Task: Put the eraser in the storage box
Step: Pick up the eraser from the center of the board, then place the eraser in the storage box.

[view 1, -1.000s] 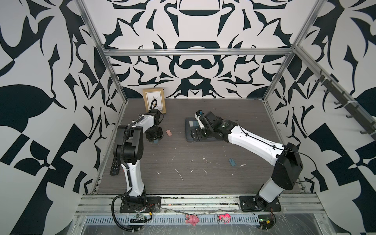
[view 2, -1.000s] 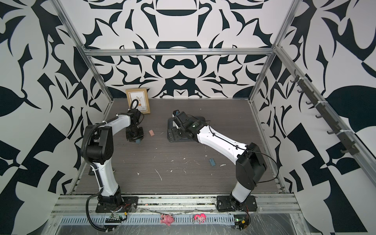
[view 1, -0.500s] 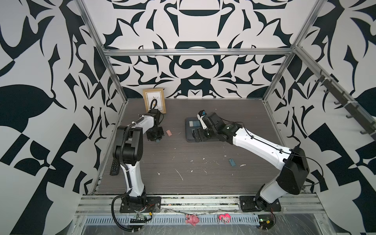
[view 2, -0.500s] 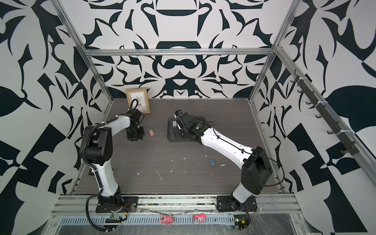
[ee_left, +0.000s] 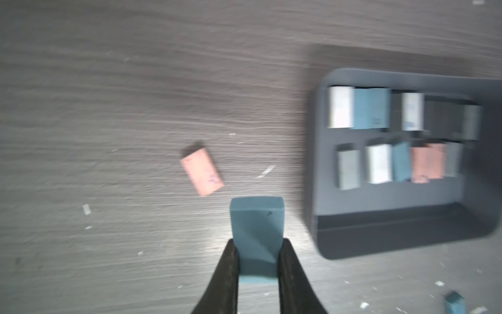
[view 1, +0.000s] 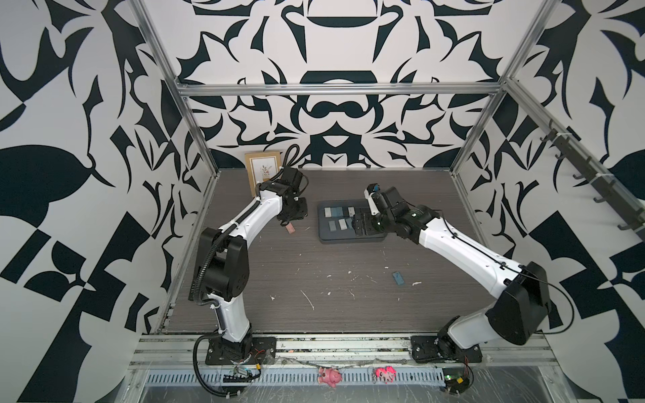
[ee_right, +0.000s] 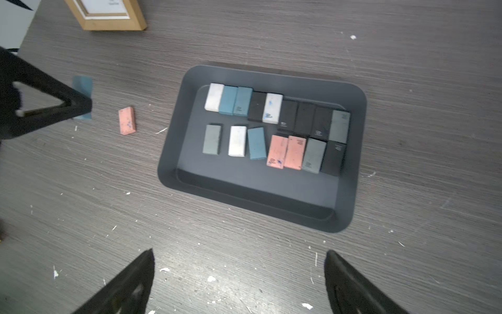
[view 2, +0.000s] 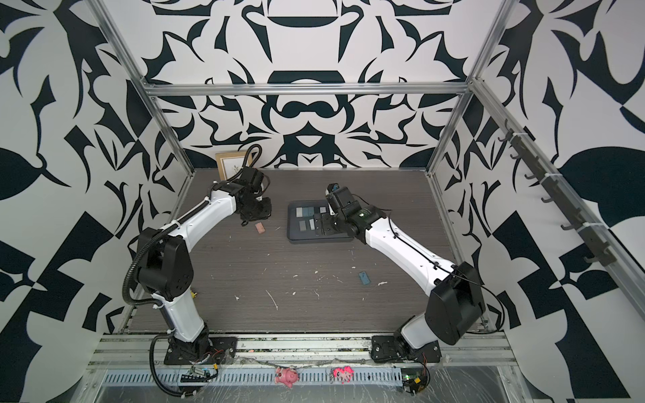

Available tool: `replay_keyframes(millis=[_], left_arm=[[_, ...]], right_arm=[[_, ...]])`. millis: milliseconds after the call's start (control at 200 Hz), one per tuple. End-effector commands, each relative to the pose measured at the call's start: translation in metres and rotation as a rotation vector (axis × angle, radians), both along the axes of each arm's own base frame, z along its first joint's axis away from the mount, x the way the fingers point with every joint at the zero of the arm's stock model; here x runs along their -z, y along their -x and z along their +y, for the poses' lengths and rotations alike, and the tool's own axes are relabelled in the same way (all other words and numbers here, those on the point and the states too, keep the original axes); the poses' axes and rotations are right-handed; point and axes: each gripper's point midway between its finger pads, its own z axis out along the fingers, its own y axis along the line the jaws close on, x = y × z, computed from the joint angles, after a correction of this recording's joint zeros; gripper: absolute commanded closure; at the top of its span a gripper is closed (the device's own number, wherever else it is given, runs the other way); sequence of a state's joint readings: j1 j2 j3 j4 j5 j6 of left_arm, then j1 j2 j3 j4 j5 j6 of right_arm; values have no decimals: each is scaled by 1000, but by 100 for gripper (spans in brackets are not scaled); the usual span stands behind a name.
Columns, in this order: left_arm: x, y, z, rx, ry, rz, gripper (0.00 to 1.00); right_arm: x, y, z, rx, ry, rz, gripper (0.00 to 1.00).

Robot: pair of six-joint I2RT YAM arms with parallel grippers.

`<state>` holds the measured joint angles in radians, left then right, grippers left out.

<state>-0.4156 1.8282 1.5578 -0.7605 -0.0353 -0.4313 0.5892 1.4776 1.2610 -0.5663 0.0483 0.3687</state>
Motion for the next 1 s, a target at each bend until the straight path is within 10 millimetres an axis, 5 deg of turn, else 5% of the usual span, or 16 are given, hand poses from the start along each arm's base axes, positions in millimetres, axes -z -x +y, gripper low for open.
replay_keyframes(millis=[0, 170, 350, 995], left_arm=[[-14, 6, -34, 53, 73, 1, 84], [-8, 4, -84, 109, 161, 15, 83], [19, 0, -113, 135, 168, 64, 83], [92, -11, -83, 83, -100, 155, 82]], right_arm=[[-6, 4, -15, 38, -38, 12, 1], [-1, 8, -32, 68, -46, 28, 1], [4, 11, -40, 82, -43, 44, 1], [22, 11, -36, 74, -58, 87, 1]])
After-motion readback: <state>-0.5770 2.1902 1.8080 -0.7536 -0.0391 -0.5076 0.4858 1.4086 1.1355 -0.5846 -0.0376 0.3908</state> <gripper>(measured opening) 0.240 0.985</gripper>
